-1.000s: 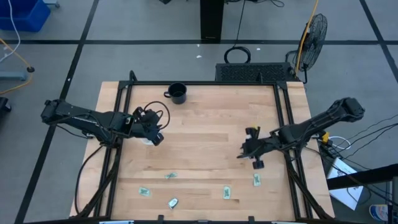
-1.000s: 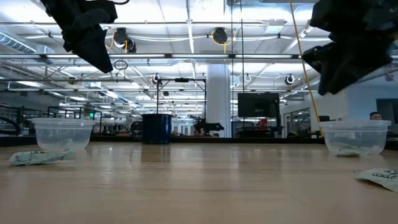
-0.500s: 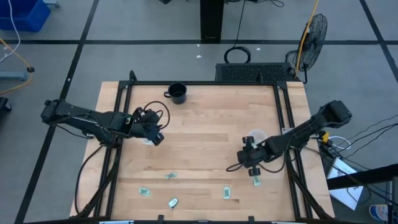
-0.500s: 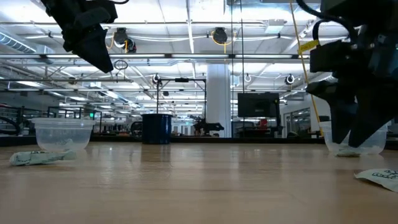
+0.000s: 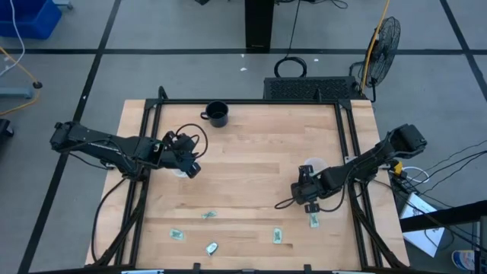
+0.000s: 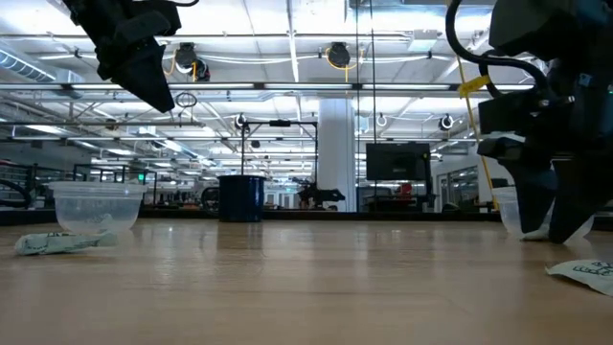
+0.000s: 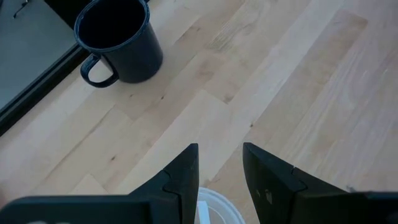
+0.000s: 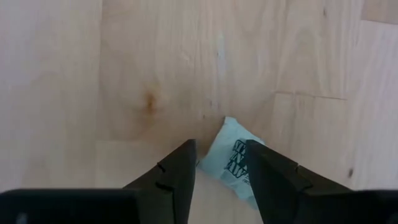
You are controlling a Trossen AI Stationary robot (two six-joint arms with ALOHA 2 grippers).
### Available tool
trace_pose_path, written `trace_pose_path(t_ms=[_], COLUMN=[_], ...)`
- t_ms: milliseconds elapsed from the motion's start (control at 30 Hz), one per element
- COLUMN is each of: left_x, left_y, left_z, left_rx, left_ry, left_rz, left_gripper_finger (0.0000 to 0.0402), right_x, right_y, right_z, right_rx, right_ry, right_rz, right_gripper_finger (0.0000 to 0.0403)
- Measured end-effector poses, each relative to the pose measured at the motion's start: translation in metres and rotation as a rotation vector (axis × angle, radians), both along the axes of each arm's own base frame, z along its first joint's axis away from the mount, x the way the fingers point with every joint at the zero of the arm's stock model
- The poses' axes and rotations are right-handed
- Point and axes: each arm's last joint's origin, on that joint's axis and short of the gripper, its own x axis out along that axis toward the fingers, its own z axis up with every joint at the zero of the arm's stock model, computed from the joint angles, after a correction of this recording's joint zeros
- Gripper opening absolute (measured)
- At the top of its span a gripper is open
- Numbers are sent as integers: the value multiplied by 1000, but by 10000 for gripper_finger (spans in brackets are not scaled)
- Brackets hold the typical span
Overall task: Pick and place Stevia / Truvia into bins
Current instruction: Put the stevia packet into the right container
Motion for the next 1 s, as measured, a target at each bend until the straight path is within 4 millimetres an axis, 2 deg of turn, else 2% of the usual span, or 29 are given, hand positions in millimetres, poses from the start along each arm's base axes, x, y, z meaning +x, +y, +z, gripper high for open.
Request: trace_pose_path(t_ms=[133,367,467,567,700,767,833,1000], left_x=[0,0,0,0,0,0,0,0], left_y=[0,0,0,0,0,0,0,0], left_z=[0,0,0,0,0,0,0,0], left_rx=[0,2,2,2,2,0,-3,-9], left_ry=[0,1,1,1,1,-1,-4,-17], left_rz=[0,-1,-1,-2,-1,2,7,30], left_gripper_finger=[131,131,131,131,131,131,131,131], right_x=[0,8,17,28,30,22,6,-39], right_y=[0,3,7,12,11,6,0,-21], right_z=[0,1,5,23,58,73,82,76], right_rx=[7,39,77,86,-132,-246,-295,-262], right_ry=[-2,-84,-187,-289,-389,-419,-406,-301], right_rz=[1,1,-1,32,51,-23,-133,-578], right_gripper_finger=[104,14,10,14,6,5,7,7])
